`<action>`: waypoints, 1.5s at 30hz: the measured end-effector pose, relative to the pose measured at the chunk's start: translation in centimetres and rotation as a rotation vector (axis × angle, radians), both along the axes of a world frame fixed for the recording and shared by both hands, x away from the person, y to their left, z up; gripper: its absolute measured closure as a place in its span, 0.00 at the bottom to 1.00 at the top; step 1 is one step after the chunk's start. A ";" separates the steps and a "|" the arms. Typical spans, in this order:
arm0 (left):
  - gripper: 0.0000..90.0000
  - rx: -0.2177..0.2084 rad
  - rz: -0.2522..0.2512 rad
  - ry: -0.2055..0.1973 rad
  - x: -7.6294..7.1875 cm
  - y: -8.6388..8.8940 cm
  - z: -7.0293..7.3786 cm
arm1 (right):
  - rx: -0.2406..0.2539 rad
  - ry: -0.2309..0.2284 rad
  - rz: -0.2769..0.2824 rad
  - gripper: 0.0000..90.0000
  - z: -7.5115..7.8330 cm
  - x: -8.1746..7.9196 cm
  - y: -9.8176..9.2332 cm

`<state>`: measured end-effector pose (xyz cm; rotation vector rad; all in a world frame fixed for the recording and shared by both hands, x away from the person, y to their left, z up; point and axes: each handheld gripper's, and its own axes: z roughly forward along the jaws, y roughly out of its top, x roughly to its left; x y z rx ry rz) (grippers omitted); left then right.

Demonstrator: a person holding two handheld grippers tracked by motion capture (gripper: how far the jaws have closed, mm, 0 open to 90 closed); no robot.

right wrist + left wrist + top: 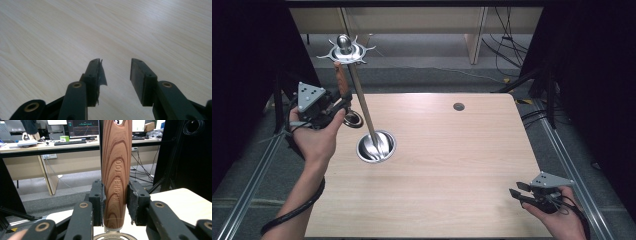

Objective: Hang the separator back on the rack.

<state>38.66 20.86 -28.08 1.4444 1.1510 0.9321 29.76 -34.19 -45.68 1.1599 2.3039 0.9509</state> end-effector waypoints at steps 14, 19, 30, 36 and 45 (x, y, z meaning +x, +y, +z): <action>0.73 -0.009 0.001 -0.009 0.6 -0.1 -0.4 | -0.004 -0.006 0.010 0.67 -0.1 0.0 0.0; 0.67 -0.003 0.007 -0.034 0.1 0.0 -0.4 | -0.006 -0.011 0.015 0.67 0.0 0.1 -0.1; 0.59 -0.004 0.008 -0.048 -2.0 0.9 -0.9 | 0.006 -0.001 0.004 0.67 0.0 -0.1 0.1; 0.56 0.005 -0.009 -0.054 -3.5 1.2 -1.3 | 0.007 0.005 0.001 0.67 0.0 -0.1 0.1; 0.53 0.013 -0.044 -0.045 -5.8 1.5 -2.8 | 0.006 0.002 -0.001 0.66 0.0 -0.1 0.1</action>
